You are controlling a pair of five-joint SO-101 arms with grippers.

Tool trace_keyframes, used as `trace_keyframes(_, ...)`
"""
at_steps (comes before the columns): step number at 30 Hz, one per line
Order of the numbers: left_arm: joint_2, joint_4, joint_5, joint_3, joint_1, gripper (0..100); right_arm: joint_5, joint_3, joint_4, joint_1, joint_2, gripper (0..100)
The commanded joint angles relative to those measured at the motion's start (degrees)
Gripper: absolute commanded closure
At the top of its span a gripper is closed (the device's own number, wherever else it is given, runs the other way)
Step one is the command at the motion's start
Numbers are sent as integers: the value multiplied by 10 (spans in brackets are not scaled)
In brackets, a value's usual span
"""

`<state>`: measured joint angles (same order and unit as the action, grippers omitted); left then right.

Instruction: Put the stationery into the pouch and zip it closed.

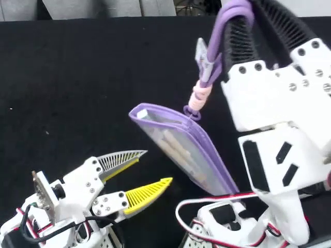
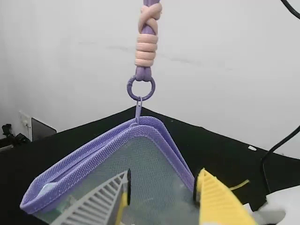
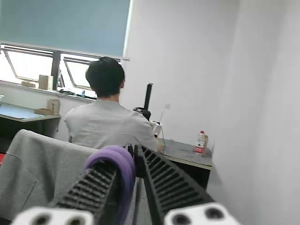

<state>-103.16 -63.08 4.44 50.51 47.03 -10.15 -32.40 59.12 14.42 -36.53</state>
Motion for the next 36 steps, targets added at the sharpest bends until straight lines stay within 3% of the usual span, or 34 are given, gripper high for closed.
trace_keyframes(1,43,15,-8,-14,9,761,5,0,-36,64,-1,988)
trace_keyframes(6,76,10,-8,-40,9,762,-1,64,-145,76,3,987)
trace_keyframes(9,76,10,-8,-39,9,762,-47,95,-212,77,28,987)
trace_keyframes(14,76,10,-8,-40,9,762,-83,59,-269,79,86,987)
trace_keyframes(21,75,9,-9,-40,7,762,-98,-124,-271,80,173,987)
trace_keyframes(25,75,9,-9,-41,-46,762,-120,-193,-268,80,223,987)
trace_keyframes(36,-11,9,-4,-35,-84,762,-124,-161,-98,76,239,987)
